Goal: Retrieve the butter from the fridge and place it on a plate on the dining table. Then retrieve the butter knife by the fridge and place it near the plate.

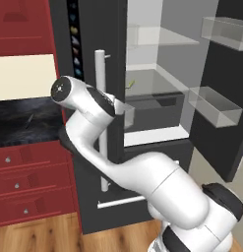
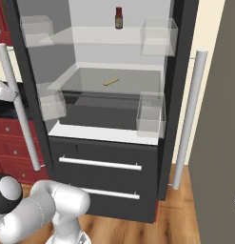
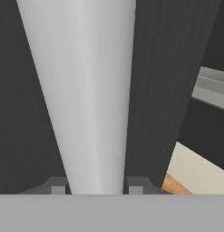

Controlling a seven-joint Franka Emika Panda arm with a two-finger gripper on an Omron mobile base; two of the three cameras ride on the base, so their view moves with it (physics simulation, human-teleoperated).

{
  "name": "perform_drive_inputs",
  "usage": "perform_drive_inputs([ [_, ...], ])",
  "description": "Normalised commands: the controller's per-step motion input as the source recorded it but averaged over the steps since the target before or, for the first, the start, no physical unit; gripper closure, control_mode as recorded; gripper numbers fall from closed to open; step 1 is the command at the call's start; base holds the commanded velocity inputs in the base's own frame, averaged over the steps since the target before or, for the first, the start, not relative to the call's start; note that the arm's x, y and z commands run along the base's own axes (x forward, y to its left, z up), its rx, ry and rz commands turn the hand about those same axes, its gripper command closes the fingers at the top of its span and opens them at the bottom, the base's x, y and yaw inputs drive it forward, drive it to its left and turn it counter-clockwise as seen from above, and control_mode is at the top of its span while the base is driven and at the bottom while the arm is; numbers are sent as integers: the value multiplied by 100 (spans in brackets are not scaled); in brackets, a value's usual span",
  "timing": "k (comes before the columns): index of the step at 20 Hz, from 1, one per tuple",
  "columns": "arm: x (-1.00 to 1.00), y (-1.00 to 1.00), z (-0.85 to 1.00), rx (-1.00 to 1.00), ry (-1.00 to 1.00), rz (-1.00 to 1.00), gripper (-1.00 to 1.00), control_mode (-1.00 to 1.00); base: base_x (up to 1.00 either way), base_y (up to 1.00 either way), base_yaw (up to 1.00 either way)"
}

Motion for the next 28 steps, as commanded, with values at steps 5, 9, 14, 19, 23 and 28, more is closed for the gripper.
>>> perform_drive_inputs([
  [5, -20, 51, 0, 0, -1, -9, -100, -100, 0, 0, 0],
  [9, 0, 3, 0, 0, 0, -1, -100, -100, 0, 0, 0],
  [14, -4, 13, 0, -2, 0, 0, -100, -100, 0, 0, 0],
  [19, -1, 39, -5, -9, 3, -3, -100, -100, 0, 0, 0],
  [23, -39, 17, -8, -7, 1, -1, -100, -100, 0, 0, 0],
  [28, -92, 0, -11, -8, 0, 0, -100, -100, 0, 0, 0],
])
